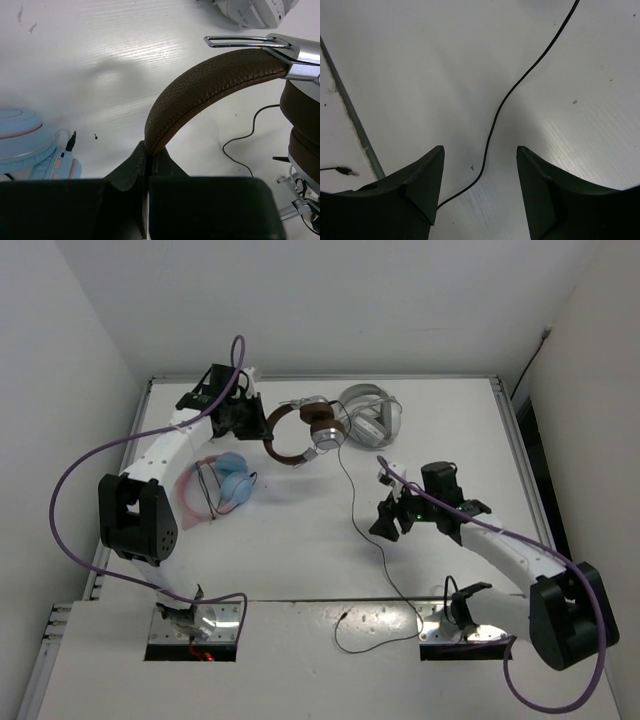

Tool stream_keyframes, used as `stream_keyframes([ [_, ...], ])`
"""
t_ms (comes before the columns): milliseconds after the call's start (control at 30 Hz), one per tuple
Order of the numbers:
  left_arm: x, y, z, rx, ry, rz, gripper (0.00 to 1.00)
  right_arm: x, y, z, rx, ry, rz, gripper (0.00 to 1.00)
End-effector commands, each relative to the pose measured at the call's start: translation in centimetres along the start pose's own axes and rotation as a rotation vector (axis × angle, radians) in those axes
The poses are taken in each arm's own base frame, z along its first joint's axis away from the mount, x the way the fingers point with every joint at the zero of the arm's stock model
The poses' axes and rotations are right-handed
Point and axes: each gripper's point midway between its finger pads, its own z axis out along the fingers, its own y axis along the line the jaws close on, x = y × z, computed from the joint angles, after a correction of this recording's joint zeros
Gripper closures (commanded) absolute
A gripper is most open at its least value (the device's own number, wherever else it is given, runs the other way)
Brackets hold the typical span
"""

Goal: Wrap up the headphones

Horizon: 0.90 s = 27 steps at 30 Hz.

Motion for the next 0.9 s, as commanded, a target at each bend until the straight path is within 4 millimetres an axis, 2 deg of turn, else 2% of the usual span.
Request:
stream_keyframes([
  [0, -1.9, -1.6, -1.5, 0.080, -0.065, -0.018, 1.00, -2.0, -1.3, 0.7, 0.058, -0.059, -0.013, 0.41],
  [33, -1.9, -1.5, -1.5, 0.080, -0.065, -0.018, 1.00, -2.1, -1.4, 1.1, 0.059, -0.046, -0.012, 0.42],
  [67, -1.8, -1.7, -1.5, 0.089, -0.062, -0.017, 1.00, -1.0, -1.2, 1.3, 0.055, 0.008, 0.016, 0.43],
  [100, -2.1, -1.9, -1.7, 0.092, -0.069, -0.023, 1.00, -1.3, -1.4, 1.4, 0.050, 0.028, 0.016, 0.47],
  [167, -2.6, -1.7, -1.9, 0.090, -0.082, -0.026, 1.00, 0.0, -1.0, 1.8, 0.019, 0.141, -0.008, 0.51],
  [233, -3.3, -1.7, -2.5, 0.090, -0.102, -0.026, 1.00, 0.1, -0.8, 1.8, -0.008, 0.179, 0.001, 0.51],
  [267, -3.3, -1.7, -2.5, 0.090, -0.102, -0.026, 1.00, 0.9, -0.2, 1.4, -0.048, 0.220, 0.030, 0.51],
  [333, -3.4, -1.3, -2.6, 0.084, -0.107, -0.032, 1.00, 1.0, -0.3, 1.5, -0.070, 0.280, 0.057, 0.51],
  [467, -3.7, -1.6, -2.8, 0.096, -0.112, -0.028, 1.00, 2.6, -1.1, 1.1, -0.027, 0.373, 0.045, 0.50],
  [600, -4.3, -1.0, -3.2, 0.087, -0.128, -0.036, 1.00, 3.8, -0.6, 0.3, -0.030, 0.452, 0.032, 0.50],
  [767, -5.1, -0.1, -3.0, 0.069, -0.140, -0.081, 1.00, 4.2, -0.4, 0.8, 0.005, 0.516, -0.003, 0.48],
  [867, -5.1, 0.4, -2.8, 0.062, -0.136, -0.099, 1.00, 5.3, -0.6, 1.2, 0.006, 0.574, 0.020, 0.48],
])
